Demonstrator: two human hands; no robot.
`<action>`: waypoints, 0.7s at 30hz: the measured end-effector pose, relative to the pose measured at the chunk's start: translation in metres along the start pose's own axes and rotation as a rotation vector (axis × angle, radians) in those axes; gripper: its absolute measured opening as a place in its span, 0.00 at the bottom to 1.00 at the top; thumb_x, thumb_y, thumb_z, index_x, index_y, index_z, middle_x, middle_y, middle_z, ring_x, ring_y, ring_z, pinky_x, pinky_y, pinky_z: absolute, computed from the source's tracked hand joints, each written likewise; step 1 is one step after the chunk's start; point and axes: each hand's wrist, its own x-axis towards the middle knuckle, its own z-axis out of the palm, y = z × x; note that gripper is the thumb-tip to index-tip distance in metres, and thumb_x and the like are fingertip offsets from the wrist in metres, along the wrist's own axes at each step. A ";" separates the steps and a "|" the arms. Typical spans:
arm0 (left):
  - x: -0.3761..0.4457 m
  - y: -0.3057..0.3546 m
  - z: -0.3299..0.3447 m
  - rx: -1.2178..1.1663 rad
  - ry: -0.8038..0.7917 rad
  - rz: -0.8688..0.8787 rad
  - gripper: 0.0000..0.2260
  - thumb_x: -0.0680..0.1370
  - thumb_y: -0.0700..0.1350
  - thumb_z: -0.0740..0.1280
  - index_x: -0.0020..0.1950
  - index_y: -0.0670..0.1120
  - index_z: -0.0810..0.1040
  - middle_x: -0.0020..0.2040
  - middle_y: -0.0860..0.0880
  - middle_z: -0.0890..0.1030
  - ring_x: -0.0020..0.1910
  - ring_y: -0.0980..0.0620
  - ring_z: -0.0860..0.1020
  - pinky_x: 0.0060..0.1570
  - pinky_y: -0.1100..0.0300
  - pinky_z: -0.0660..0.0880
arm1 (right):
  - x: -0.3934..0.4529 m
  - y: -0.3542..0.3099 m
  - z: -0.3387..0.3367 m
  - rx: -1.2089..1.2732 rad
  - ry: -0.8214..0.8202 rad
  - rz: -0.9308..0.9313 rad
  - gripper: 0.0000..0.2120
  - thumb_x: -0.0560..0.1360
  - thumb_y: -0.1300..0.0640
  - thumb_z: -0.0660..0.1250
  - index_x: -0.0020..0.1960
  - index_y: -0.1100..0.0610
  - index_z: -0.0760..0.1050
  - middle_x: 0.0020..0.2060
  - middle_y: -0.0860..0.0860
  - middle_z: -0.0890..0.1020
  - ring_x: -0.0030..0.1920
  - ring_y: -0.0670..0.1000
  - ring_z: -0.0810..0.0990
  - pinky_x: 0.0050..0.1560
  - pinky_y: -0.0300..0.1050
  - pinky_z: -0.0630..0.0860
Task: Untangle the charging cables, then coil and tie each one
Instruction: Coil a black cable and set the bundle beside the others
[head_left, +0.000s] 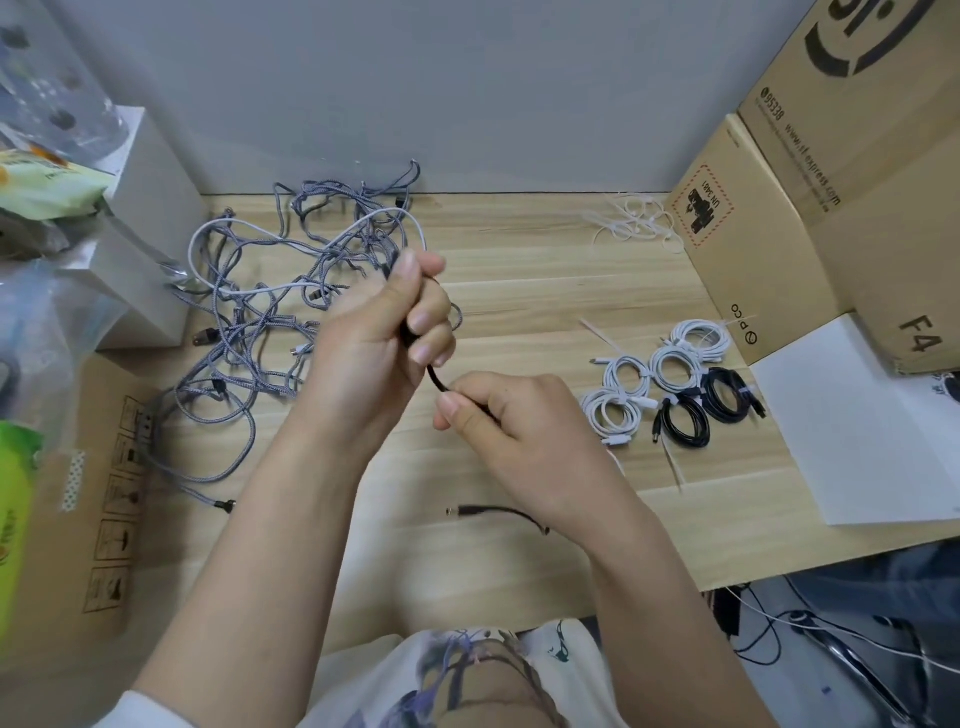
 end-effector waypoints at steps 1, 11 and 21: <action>0.000 -0.003 0.001 0.083 -0.004 -0.002 0.10 0.82 0.43 0.52 0.46 0.44 0.70 0.25 0.55 0.65 0.21 0.58 0.62 0.26 0.67 0.63 | -0.001 -0.001 0.001 -0.031 -0.001 -0.006 0.14 0.76 0.47 0.60 0.41 0.54 0.78 0.21 0.47 0.65 0.28 0.48 0.65 0.32 0.46 0.63; -0.006 -0.018 -0.010 0.890 -0.215 -0.082 0.18 0.76 0.54 0.60 0.36 0.40 0.71 0.26 0.50 0.70 0.26 0.54 0.67 0.26 0.66 0.63 | -0.006 -0.003 -0.016 0.048 0.160 -0.059 0.08 0.67 0.46 0.69 0.36 0.50 0.82 0.19 0.47 0.69 0.24 0.48 0.65 0.30 0.44 0.62; -0.016 -0.006 -0.011 0.637 -0.433 -0.246 0.30 0.80 0.62 0.49 0.35 0.39 0.73 0.20 0.53 0.59 0.22 0.55 0.57 0.24 0.68 0.59 | 0.000 0.008 -0.028 0.341 0.407 -0.126 0.06 0.66 0.54 0.73 0.33 0.47 0.78 0.29 0.45 0.82 0.32 0.50 0.78 0.36 0.46 0.73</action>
